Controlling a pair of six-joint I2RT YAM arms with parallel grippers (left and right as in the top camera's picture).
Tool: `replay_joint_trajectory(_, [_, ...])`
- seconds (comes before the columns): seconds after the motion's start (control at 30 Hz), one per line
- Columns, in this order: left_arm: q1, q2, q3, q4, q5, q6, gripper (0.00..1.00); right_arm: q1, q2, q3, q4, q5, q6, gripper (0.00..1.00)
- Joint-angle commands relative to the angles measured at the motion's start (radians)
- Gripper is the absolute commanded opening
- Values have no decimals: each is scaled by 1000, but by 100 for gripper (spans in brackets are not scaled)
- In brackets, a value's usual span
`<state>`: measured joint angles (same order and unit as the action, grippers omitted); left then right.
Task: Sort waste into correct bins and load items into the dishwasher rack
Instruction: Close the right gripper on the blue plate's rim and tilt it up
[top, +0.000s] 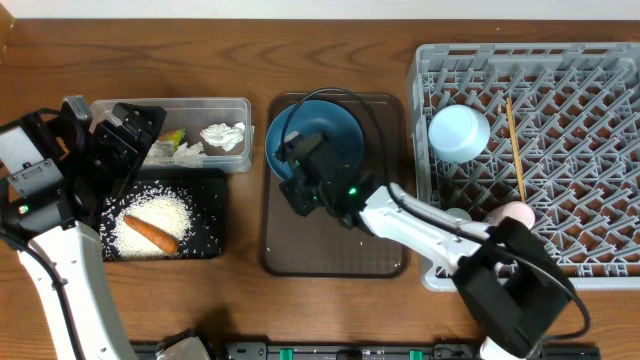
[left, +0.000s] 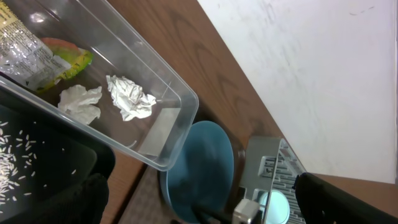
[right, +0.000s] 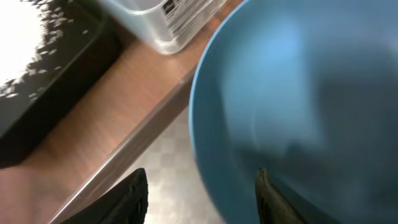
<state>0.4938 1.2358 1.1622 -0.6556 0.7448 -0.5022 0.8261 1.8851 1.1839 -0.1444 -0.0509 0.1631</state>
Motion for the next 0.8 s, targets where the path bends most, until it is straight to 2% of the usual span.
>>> replay_joint_trajectory(0.0, [5,-14,20,-3,2,-8,98,23,31,11,38,77,-31,56])
replay_joint_trajectory(0.23, [5,-14,20,-3,2,-8,98,27,99,11,133,107,-60,59])
replay_joint_trajectory(0.37, [5,-14,20,-3,2,-8,98,28,130,11,159,107,-75,58])
replay_joint_trajectory(0.5, [5,-14,20,-3,2,-8,98,28,129,12,163,107,-75,50])
replay_joint_trajectory(0.63, [5,-14,20,-3,2,-8,98,28,129,12,143,107,-75,35])
replay_joint_trajectory(0.77, [5,-14,20,-3,2,-8,98,28,129,12,137,107,-75,31])
